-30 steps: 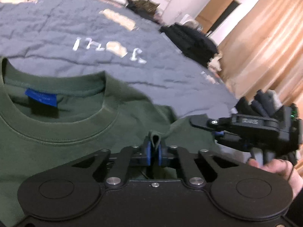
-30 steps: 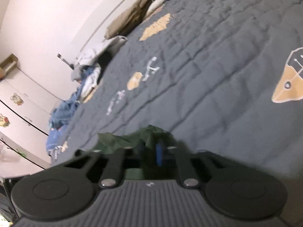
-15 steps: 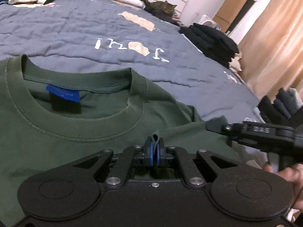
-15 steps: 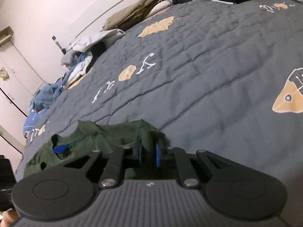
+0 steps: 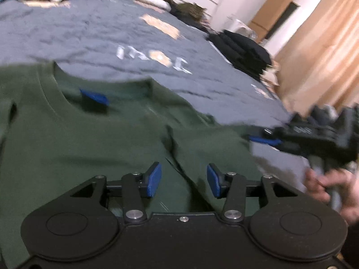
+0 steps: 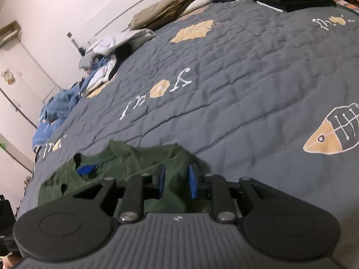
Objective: Fold clothes
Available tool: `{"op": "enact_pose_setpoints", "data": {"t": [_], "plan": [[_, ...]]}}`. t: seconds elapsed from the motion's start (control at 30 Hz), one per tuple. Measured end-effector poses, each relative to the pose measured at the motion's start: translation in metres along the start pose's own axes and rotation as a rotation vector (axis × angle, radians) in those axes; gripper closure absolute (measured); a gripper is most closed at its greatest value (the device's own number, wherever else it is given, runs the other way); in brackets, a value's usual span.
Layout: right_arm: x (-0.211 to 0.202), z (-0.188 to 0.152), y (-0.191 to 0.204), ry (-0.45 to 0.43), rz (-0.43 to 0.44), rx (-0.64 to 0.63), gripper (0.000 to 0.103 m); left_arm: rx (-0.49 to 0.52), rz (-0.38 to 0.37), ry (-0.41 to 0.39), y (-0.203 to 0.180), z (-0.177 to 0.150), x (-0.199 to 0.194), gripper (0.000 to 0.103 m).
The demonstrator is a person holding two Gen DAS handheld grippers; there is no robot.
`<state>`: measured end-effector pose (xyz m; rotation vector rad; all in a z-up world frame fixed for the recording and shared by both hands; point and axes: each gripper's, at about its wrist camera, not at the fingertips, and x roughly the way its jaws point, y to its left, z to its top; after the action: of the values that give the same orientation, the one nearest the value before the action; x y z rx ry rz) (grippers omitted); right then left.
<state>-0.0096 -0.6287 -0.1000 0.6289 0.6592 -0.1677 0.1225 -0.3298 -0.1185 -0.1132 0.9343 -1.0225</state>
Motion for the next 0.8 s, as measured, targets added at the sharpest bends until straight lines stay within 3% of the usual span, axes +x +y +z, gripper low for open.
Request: {"op": "enact_pose_setpoints", "data": {"t": [0.2,0.33,0.47,0.67,0.8], "plan": [[-0.001,0.010,0.004,-0.041,-0.008,-0.014,0.081,0.056,-0.004,0.052,-0.021,-0.026,-0.001,0.055],[0.007,0.026,0.011,-0.033,-0.021,-0.051,0.081,0.038,-0.005,0.062,-0.019,-0.034,0.005,0.053],[0.031,0.040,0.030,0.049,-0.011,-0.122,0.081,0.053,-0.009,0.062,-0.019,-0.032,0.008,0.053],[0.084,0.046,0.053,0.251,-0.125,-0.244,0.081,0.045,-0.029,0.063,-0.016,-0.035,0.009,0.049],[0.096,0.043,0.053,0.292,-0.179,-0.277,0.081,0.033,-0.044,0.067,-0.016,-0.035,0.009,0.044]]}}
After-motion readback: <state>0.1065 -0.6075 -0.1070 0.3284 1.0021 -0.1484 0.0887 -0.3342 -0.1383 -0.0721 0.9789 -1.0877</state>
